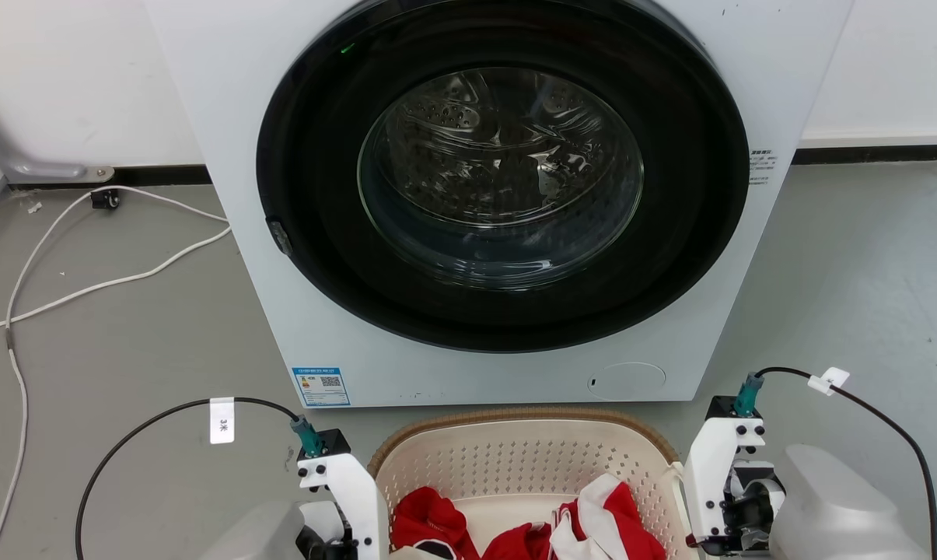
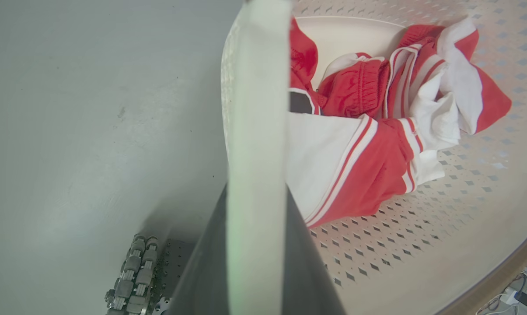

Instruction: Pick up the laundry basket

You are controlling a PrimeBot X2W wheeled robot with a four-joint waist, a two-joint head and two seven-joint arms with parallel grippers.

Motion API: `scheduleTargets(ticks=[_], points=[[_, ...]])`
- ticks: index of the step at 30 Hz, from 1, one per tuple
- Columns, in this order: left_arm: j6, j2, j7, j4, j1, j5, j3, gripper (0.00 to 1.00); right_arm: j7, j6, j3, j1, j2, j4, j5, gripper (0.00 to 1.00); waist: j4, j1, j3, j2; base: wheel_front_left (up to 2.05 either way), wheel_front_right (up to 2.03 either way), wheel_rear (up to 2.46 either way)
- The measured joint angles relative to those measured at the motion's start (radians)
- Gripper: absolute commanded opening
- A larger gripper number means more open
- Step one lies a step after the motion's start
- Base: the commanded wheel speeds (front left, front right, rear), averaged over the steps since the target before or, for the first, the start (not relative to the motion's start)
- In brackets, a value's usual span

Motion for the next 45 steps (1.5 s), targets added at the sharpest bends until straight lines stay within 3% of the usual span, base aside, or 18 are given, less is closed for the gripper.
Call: scheduleTargets(ticks=[45], points=[[0.0, 0.003, -0.013, 0.017, -0.002, -0.058, -0.043, 0.0, 0.018, 0.0, -0.145, 0.005, 0.024, 0.0, -0.137, 0.0, -0.003, 0.0, 0.008, 0.0, 0.0, 0.0, 0.0]])
